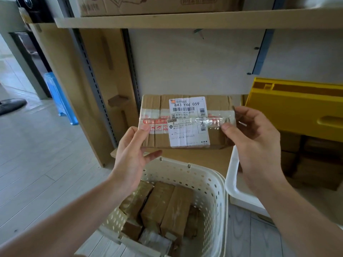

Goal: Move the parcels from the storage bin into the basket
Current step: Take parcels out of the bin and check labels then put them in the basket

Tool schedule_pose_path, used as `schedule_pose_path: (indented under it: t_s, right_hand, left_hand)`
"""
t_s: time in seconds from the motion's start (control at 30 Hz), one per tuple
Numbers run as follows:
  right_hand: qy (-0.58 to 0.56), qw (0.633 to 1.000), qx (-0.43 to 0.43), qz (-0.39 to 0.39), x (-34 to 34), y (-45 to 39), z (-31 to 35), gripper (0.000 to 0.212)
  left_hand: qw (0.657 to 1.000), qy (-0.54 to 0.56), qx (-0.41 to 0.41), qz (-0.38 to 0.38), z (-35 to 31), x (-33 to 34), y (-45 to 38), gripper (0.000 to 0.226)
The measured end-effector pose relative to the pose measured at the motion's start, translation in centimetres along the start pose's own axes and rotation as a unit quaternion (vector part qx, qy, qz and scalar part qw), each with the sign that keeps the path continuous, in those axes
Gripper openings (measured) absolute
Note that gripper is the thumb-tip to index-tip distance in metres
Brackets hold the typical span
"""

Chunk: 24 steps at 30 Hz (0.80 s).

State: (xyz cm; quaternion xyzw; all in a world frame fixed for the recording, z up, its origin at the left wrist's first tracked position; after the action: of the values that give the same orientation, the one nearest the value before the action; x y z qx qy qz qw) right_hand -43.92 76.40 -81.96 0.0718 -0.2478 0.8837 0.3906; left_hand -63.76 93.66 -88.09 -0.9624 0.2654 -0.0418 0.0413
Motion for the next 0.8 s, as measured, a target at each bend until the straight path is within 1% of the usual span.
schedule_pose_path:
  t_s: [0.07,0.13,0.2,0.27,0.57,0.67,0.8]
  right_hand:
    - [0.02,1.0,-0.013,0.01,0.1,0.0,0.4,0.035]
    - [0.035,0.999,-0.019,0.017,0.1,-0.1,0.5,0.04]
    - [0.05,0.998,-0.021,0.021,0.0,-0.2,0.4,0.042]
    - [0.062,0.998,-0.021,0.021,-0.1,-0.2,0.3,0.043]
    - [0.06,0.998,-0.021,0.02,-0.4,-0.2,0.3,0.045]
    - [0.067,0.997,-0.021,0.023,-0.3,-0.1,0.3,0.043]
    - [0.053,0.998,-0.009,0.033,-0.2,-0.1,0.0,0.035]
  left_hand:
    - [1.0,-0.023,-0.003,-0.001,0.1,0.0,0.2,0.071]
    - [0.999,-0.038,-0.001,-0.01,-0.1,0.0,0.3,0.068]
    - [0.999,-0.046,0.003,-0.028,-0.3,-0.3,0.3,0.073]
    - [0.998,-0.052,0.013,-0.033,-0.5,-0.4,0.4,0.07]
    - [0.999,-0.034,0.005,0.019,0.2,0.6,0.3,0.06]
    - [1.0,-0.022,0.004,0.016,0.5,0.4,0.1,0.058]
    - [1.0,-0.01,-0.01,0.015,1.1,0.0,0.0,0.054]
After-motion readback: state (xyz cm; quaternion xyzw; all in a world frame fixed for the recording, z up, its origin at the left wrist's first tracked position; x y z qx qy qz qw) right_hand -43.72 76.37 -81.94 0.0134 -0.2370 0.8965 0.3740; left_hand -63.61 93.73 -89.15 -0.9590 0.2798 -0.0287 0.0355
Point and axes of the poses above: each hand's wrist, its own y-axis away from the middle knuckle, its own x-axis out of the palm, z = x × y, the point moved 10 cm from there along -y, towards the middle knuckle, and after that the axes turned 12 degrees about -y, right-handed, at the moved point
